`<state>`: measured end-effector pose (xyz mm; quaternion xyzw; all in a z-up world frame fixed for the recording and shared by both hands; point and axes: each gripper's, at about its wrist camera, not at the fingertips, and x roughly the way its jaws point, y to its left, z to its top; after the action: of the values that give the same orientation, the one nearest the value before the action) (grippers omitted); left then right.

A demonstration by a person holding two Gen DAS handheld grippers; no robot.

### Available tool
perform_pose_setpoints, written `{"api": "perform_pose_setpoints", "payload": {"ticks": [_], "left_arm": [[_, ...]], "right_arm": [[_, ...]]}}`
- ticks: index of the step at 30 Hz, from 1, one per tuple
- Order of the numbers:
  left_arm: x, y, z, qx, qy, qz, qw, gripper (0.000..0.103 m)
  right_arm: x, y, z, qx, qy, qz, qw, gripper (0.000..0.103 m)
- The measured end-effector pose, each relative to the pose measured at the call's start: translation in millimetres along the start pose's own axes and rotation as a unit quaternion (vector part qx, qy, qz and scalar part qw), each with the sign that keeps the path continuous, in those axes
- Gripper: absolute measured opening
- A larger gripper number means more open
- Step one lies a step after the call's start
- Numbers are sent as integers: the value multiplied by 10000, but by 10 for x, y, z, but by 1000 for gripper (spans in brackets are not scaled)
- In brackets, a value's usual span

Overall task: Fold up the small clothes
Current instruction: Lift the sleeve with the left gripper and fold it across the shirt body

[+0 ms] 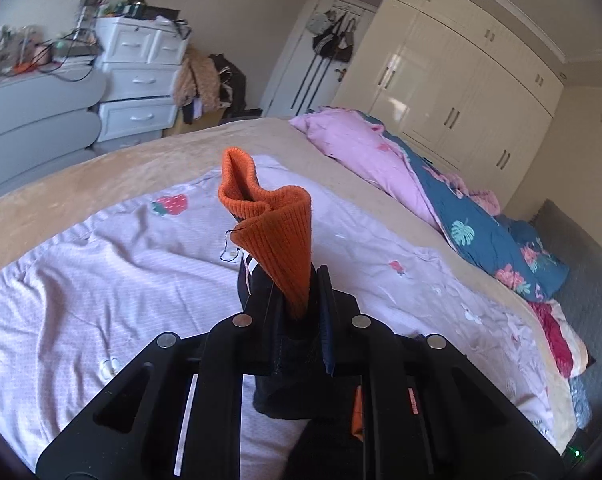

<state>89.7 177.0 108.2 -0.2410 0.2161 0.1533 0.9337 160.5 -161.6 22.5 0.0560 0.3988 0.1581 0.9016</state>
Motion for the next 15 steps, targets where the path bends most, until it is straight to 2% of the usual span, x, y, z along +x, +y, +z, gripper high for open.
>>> {"api": "perform_pose_setpoints", "payload": {"ticks": [8,15], "left_arm": [[22,-619,-63,509,43,-387,9979,8],[78,-1218,-280,966,252,-930,9906,8]], "right_arm": [[-179,-465,-5,520,-186,-40,9985,99],[-338,-851,-19,997,-385,-86,9942,99]]}}
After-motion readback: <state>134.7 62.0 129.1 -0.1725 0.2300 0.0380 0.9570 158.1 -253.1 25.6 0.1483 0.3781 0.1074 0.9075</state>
